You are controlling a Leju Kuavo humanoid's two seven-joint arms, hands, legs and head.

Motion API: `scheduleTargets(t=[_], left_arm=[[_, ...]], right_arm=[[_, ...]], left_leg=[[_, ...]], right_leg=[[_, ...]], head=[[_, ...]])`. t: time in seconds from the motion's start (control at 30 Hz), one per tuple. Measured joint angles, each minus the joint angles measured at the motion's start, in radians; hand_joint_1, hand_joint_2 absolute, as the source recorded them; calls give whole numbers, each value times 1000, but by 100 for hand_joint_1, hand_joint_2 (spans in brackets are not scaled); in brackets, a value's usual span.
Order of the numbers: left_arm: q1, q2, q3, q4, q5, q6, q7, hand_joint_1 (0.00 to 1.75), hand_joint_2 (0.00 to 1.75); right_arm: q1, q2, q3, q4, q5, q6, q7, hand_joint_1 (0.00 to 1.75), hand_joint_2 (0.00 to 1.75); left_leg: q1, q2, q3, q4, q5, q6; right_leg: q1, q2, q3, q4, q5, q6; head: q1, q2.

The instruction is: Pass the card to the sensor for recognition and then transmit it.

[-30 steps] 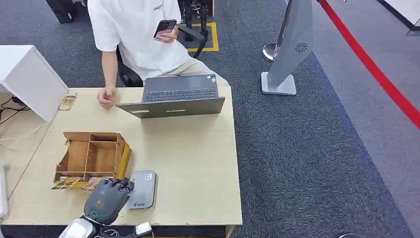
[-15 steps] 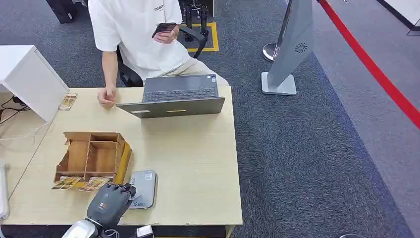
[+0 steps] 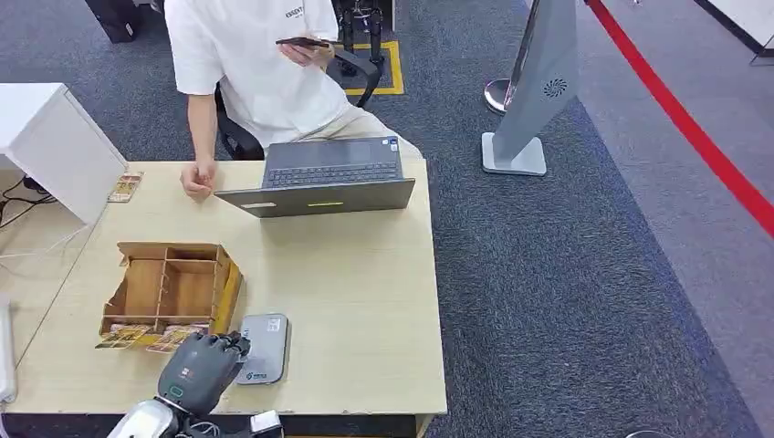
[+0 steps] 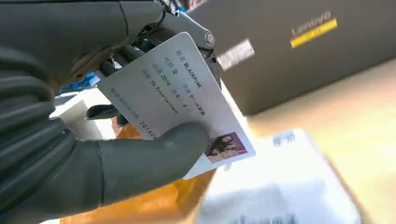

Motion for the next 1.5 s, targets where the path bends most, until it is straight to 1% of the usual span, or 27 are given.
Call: scheduleTargets(t=[0.27, 0.37, 0.4, 0.5, 0.57, 0.67, 0.83, 1.0, 1.13, 1.23, 1.33, 1.5], left_arm=[[-4, 0, 8, -39, -5, -7, 0, 175, 175], [-9, -4, 27, -75, -42, 44, -15, 175, 175], [-25, -7, 40, -104, -50, 43, -18, 175, 175], [-131, -14, 101, -218, -64, -33, -35, 175, 175], [-213, -13, 142, -256, -64, -65, -47, 175, 175], [-305, -4, 205, -287, -64, -83, -58, 175, 175], [-385, 18, 277, -272, -83, -87, -59, 175, 175], [-436, 25, 315, -199, -110, -84, -58, 175, 175], [-471, 23, 326, -118, -139, -83, -40, 175, 175], [-471, 23, 326, -118, -139, -83, -40, 175, 175], [-496, 16, 330, -57, -149, -82, -35, 175, 175], [-497, 12, 332, -34, -150, -82, -34, 175, 175]], right_arm=[[1, 0, -1, 0, 3, 0, 0, 0, 0], [1, 0, -1, 0, 22, -10, -3, 0, 0], [1, 0, -1, 0, 31, -17, -3, 0, 0], [1, 0, -1, 0, 55, -35, 1, 0, 0], [2, 1, -1, 0, 65, -37, 3, 0, 0], [6, 1, -1, 0, 75, -42, 0, 0, 0], [12, 8, -1, 0, 95, -55, -4, 0, 0], [12, 14, -1, 0, 115, -71, -5, 0, 0], [10, 23, -1, 0, 135, -89, 9, 0, 0], [10, 23, -1, 0, 135, -89, 9, 0, 0], [4, 30, 0, 0, 139, -88, 12, 0, 0], [4, 32, 0, 0, 140, -88, 12, 0, 0]], left_leg=[[0, 0, 0, 0, 0, 0], [0, 0, 0, 0, 0, 0], [0, 0, -1, 1, 0, 0], [0, -3, -2, 1, 2, 1], [0, -3, -2, 1, 3, 0], [0, -2, -1, 1, 3, 0], [0, -2, -1, 1, 3, 0], [0, -2, -1, 1, 3, 0], [0, -2, -1, 1, 3, 0], [0, -2, -1, 1, 3, 0], [0, -2, -1, 1, 3, 0], [0, -1, -2, 1, 3, 0]], right_leg=[[0, 0, 0, 0, 0, 0], [0, 0, -4, 0, 0, 0], [0, 0, -4, 0, 0, 0], [0, -4, -3, 0, 0, 0], [0, -4, 0, 1, 2, 0], [0, -2, 0, 1, 2, 0], [0, -2, -1, 1, 2, 0], [0, -2, -2, 1, 2, 0], [0, -2, -1, 1, 2, 0], [0, -2, -1, 1, 2, 0], [0, -2, -1, 1, 2, 0], [0, 0, -3, 1, 2, 0]], head=[[0, 0], [0, 0], [0, 0], [0, 0], [0, 0], [0, 0], [0, 0], [0, 0], [0, 0], [0, 0], [0, 0], [0, 0]])
